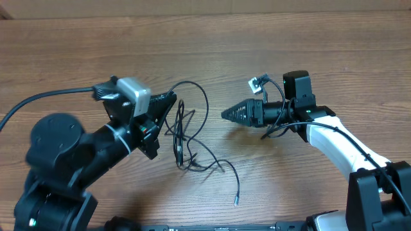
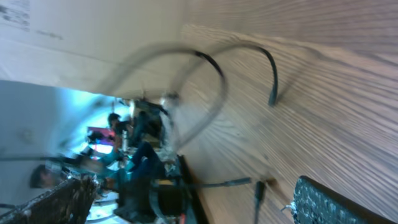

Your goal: Untangle cables

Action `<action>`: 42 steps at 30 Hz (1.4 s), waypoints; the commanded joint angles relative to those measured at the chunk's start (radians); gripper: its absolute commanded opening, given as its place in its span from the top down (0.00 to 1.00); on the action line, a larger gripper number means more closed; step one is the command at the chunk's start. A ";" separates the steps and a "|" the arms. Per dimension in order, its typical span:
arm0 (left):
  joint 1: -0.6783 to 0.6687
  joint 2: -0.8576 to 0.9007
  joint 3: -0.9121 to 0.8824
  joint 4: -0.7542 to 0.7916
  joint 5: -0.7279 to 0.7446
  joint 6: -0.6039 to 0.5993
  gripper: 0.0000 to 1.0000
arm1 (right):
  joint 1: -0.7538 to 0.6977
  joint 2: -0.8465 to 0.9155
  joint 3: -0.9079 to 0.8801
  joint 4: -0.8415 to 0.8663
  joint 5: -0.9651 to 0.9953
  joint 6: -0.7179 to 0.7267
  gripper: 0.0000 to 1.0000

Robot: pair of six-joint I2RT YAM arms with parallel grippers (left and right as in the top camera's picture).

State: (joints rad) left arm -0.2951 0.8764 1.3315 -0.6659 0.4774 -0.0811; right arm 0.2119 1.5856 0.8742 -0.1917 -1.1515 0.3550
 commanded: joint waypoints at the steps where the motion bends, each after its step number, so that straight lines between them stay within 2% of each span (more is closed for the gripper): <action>1: -0.006 0.044 0.006 -0.023 -0.003 0.081 0.96 | 0.002 -0.018 0.003 0.071 -0.058 0.246 0.01; 2: -0.006 0.055 0.006 -0.019 0.014 0.082 0.96 | 0.003 -0.018 0.003 0.071 -0.043 0.297 0.04; 4: -0.006 0.072 0.006 -0.004 0.032 0.082 0.96 | 0.011 -0.018 0.003 0.043 -0.008 0.333 0.18; 5: -0.006 0.084 0.006 0.002 0.032 0.082 0.95 | 0.032 -0.018 0.003 -0.036 0.071 0.333 0.26; 8: -0.006 0.119 0.006 -0.006 0.047 0.082 0.96 | 0.080 -0.018 0.003 -0.140 0.209 0.334 0.24; 11: -0.007 0.165 0.006 -0.029 0.087 0.082 0.96 | 0.124 -0.018 0.003 -0.153 0.262 0.364 0.21; 18: -0.006 0.253 0.006 -0.089 0.225 0.114 0.96 | 0.142 -0.018 0.003 0.027 0.285 0.506 0.21; 24: -0.006 0.301 0.006 -0.156 0.225 0.115 0.96 | 0.169 -0.018 0.003 0.035 0.304 0.532 0.23; 29: -0.006 0.331 0.006 -0.158 0.222 0.115 0.96 | 0.236 -0.018 0.003 -0.059 0.454 0.532 0.23; 34: -0.006 0.356 0.006 -0.175 0.222 0.115 0.96 | 0.302 -0.018 0.003 -0.045 0.549 0.532 0.24; 37: -0.006 0.369 0.006 -0.197 0.219 0.116 0.96 | 0.329 -0.018 0.003 -0.018 0.578 0.532 0.29; 42: -0.006 0.393 0.006 -0.243 0.135 0.116 0.96 | 0.358 -0.018 0.003 -0.040 0.651 0.531 0.52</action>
State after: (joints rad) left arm -0.2951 1.2537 1.3304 -0.8970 0.6643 0.0113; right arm 0.5545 1.5845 0.8749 -0.2245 -0.5793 0.8860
